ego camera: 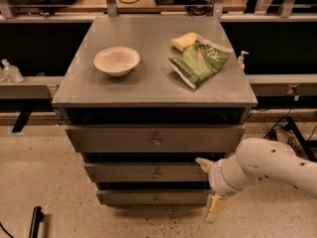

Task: Open middle drawer

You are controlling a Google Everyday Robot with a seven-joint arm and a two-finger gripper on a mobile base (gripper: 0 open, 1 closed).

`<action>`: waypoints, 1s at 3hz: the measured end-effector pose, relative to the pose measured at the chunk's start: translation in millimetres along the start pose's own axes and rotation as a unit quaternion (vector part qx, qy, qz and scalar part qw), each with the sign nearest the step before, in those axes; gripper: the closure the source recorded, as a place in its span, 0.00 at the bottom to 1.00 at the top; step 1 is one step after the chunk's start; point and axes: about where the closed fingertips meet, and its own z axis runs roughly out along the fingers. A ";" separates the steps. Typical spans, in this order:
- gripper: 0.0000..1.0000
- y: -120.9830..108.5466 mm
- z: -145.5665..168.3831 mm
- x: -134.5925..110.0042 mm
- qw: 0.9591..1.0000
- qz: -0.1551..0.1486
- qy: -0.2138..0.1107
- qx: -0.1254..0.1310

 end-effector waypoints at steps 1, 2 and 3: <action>0.00 1.7 32.9 16.9 0.999 -0.019 0.020 -0.023; 0.00 2.3 65.1 30.7 0.999 -0.034 0.013 -0.028; 0.00 -5.1 88.8 43.7 0.999 -0.046 0.017 -0.021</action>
Offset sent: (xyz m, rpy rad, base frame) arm 0.0177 -0.0037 -0.1151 -0.0234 0.0133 0.1290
